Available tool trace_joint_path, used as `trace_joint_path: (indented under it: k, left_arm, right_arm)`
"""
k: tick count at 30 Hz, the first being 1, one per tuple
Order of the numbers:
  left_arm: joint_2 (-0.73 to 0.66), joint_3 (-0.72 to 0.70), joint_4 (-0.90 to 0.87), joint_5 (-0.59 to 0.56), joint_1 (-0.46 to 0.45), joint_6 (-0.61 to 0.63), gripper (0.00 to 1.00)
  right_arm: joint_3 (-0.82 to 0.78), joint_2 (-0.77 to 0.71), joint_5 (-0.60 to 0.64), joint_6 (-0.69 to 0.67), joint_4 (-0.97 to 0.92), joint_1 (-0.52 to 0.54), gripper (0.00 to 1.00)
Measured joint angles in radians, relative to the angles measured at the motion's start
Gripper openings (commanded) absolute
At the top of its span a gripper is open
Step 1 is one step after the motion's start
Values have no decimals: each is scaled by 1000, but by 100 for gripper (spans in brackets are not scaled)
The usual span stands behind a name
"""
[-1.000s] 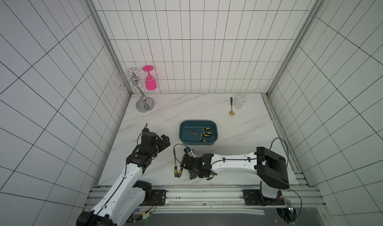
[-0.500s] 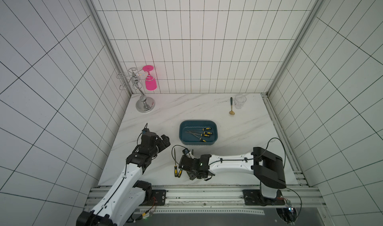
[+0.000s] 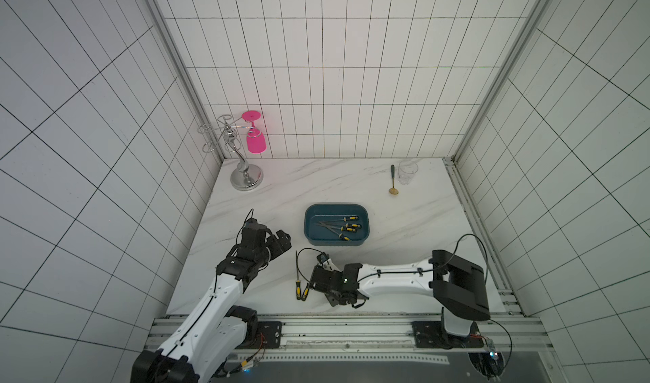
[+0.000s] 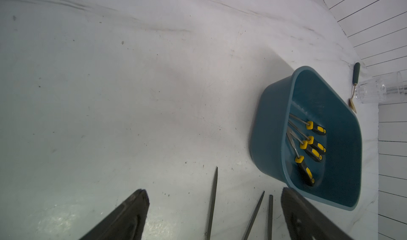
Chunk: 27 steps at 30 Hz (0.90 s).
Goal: Put the file tool into the storage box
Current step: Pick up the file tool from the center of the board.
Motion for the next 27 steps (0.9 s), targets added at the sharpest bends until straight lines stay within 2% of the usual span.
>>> trace_joint_path:
  k: [9,17,22,27]
  left_arm:
    - [54,8,0,25,-30,5,98]
    - [40,25,-16,13,-80,0,98]
    - [-56,11,-42,-16,-81,-7,98]
    - [-127,-23,-73,-58,-81,-15,98]
  right_arm:
    - [-208,-287,26,-12,-8,-111,55]
    - [-319,-555,-34,-84,76,-114,60]
    - [-335,-553,-65,-91,105,-109,60]
    - [-334,-449,-80,-87,145,-64,59]
